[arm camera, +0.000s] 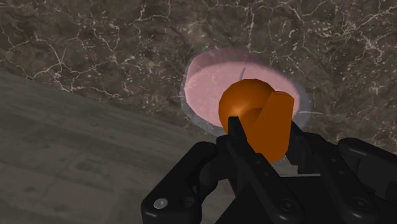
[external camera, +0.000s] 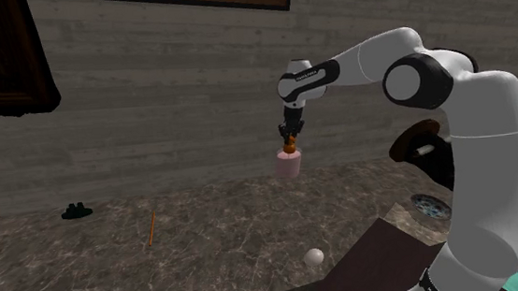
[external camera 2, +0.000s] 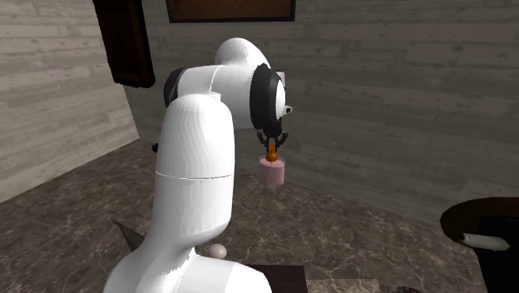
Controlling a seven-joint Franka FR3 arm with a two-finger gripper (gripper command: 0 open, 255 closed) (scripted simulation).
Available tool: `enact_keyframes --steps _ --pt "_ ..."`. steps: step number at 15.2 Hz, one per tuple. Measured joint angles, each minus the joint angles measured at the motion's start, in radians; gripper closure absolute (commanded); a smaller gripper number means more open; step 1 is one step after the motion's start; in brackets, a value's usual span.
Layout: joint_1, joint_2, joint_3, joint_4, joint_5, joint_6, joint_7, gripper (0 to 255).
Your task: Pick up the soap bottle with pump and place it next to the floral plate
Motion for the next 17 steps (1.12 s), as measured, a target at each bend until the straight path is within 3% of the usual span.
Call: enact_keyframes --steps 17 --pt "-0.002 -0.047 -0.003 0.161 -0.006 -0.207 0.004 255"
